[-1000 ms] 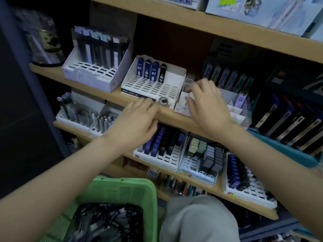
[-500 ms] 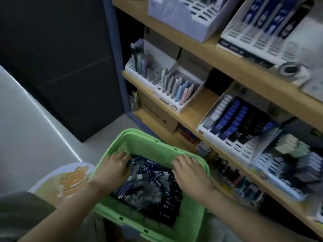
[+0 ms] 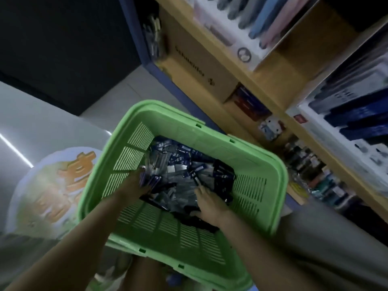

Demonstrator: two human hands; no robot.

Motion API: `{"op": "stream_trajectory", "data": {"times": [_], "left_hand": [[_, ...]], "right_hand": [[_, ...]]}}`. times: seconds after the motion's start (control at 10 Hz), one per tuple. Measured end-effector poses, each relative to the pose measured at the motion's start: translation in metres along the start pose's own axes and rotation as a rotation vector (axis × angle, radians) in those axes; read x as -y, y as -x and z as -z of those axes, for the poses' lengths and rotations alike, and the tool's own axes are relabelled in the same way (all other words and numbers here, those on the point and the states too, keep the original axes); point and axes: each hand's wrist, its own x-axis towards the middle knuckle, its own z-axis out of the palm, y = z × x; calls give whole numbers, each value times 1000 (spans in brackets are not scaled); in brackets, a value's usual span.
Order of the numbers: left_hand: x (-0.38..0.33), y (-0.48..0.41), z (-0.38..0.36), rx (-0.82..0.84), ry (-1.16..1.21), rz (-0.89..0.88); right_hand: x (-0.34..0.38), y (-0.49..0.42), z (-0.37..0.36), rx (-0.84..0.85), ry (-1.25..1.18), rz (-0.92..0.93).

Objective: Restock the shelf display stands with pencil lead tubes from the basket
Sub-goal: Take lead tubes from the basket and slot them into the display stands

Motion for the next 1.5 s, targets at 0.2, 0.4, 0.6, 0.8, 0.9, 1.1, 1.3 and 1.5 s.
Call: {"op": "stream_trajectory", "data": {"times": [0.2,0.4,0.6,0.8,0.9,1.1,1.3,1.5], "left_hand": [[-26,0,7,10,59,52],[-41,-3,1,26,64,86],[-43,-7,-4,73,26,107],[-45,-6,-5,60,69,109],[-51,1,1,61,12,75],[-78,24,11,39,408,113],[-113,78,10,166,1119,195],[-141,109,1,7,1367,127]], "right_hand": [[-4,-23,-15,8,97,56],[-4,-31,-16,30,-28,66],[0,-28,-17,28,-16,52],[0,-25,-12,84,-171,41],[-4,-25,-2,9,-189,57],[-4,-19,17,-310,-509,-43],[40,-15,34,-676,-918,-215],[79,6,33,-691,-977,-84]]}}
